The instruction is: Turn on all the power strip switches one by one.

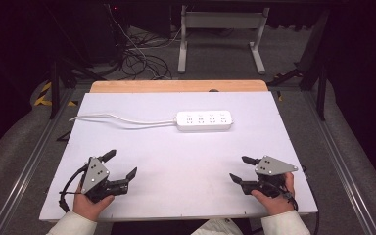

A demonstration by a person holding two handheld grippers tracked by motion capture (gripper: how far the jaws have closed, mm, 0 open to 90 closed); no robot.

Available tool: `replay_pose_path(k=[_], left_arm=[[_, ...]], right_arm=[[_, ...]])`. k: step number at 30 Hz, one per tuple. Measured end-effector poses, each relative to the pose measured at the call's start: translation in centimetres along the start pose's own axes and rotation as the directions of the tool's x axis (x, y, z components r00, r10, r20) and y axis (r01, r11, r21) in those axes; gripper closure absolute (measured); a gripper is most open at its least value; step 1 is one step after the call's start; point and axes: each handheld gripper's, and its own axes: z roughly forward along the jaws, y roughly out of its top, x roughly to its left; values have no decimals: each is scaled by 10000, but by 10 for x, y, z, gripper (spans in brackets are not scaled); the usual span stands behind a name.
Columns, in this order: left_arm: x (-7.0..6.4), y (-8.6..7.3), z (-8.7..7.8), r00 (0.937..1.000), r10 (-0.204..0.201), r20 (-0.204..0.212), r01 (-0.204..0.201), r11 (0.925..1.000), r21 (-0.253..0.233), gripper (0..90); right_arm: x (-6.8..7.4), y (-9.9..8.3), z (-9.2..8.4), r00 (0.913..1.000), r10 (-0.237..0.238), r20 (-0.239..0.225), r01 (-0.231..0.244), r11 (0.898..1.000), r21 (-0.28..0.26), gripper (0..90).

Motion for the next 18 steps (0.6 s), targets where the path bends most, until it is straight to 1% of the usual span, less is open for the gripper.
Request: replay_pose_path(k=[3,5,6,8,13,16,18], left_arm=[[-1,1,0,9999,-91,112,91,10000,22,138],[-1,1,-1,9999,-54,156,53,9999,89,138],[-1,2,-1,9999,75,125,-76,9999,132,138],[-2,1,0,9999,54,163,-57,9998,208,138],[-3,1,0,9998,193,37,-194,9995,230,138],[-3,2,-1,9993,367,-68,-366,9991,203,138],[-3,2,-1,9993,362,-71,-360,9992,198,138]], right_arm=[[0,1,-1,9999,1,-125,-1,10000,-17,299],[1,2,-1,9999,-13,-170,13,10000,-8,299],[1,2,-1,9999,-13,-170,13,10000,-8,299],[1,2,0,9997,-32,-251,32,10000,0,298],[1,3,1,9998,-71,-207,71,10000,-17,291],[2,3,1,9998,-89,-164,89,10000,-4,285],[2,3,1,9998,-100,-171,100,9999,-4,286]])
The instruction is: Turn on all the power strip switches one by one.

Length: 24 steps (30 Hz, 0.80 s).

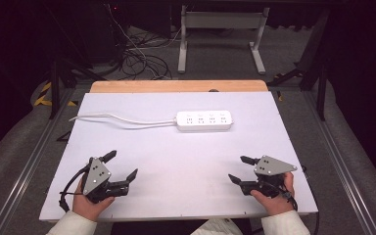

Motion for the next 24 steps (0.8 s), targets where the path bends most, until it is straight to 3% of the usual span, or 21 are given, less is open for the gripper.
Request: replay_pose_path(k=[2,7,17,24], left_arm=[[0,0,0,9995,-282,162,283,9996,-5,138],[1,0,0,9988,-436,206,436,9990,0,137],[0,1,0,9997,-238,55,237,9997,49,138],[0,1,0,9997,-208,109,208,9998,56,138]], right_arm=[[0,0,0,10000,2,-41,-2,10000,8,286],[0,1,0,9999,49,-141,-50,10000,-17,295],[1,7,0,9997,-107,-217,108,9999,44,361],[-4,13,5,9998,163,-147,-159,9996,249,373]])
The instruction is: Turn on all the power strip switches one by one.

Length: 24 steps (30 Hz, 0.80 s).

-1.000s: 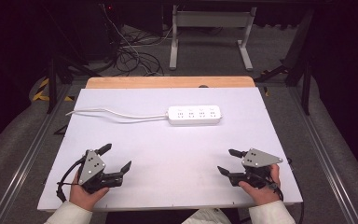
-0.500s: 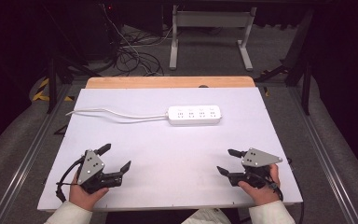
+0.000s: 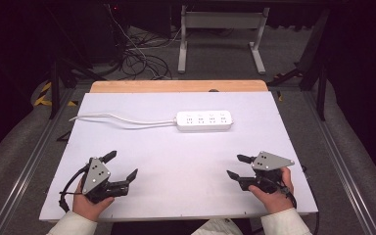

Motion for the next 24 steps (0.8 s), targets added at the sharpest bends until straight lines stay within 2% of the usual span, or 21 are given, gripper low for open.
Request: replay_pose_path(k=[4,8,12,17,19,22,24], left_arm=[[0,0,0,10000,35,-25,-35,10000,-7,138],[0,0,0,10000,-29,46,29,10000,12,138],[1,0,0,10000,8,26,-8,10000,42,138],[0,0,0,10000,0,49,0,10000,3,138],[0,0,1,9999,-80,90,79,10000,46,138],[0,-1,1,9999,-88,83,87,10000,47,138],[0,-1,1,9999,-82,78,81,10000,46,138]], right_arm=[[-3,12,2,10000,-75,-41,75,9999,115,376],[-6,19,4,10000,14,84,-12,9999,-159,409],[-9,25,6,9999,91,100,-90,9999,-84,412],[-15,36,15,10000,-33,10,33,9995,321,378],[-17,37,17,10000,-14,-13,15,9997,262,382],[-18,41,19,10000,-46,17,46,9997,220,407],[-18,45,19,9999,-131,56,129,9997,216,468]])
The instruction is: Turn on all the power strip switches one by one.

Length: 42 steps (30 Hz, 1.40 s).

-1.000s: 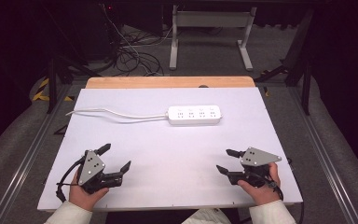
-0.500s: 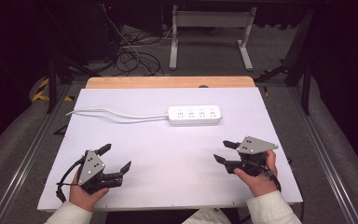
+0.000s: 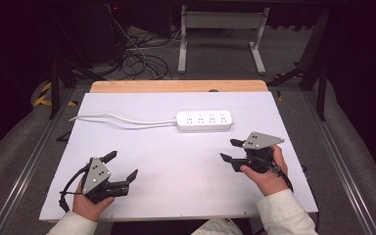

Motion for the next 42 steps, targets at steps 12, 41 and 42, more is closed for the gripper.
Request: replay_pose_path(k=[12,41,42], left_arm=[[0,0,0,10000,28,-34,-28,10000,7,138],[1,-3,-1,9998,119,-189,-118,9999,40,138],[1,-3,-2,9996,166,-225,-165,9999,50,138]], right_arm=[[-21,38,9,9948,994,-240,-963,9894,1086,614],[-80,63,59,9788,1826,925,-1951,9689,1522,900],[-83,63,62,9777,1866,961,-1997,9678,1530,900]])
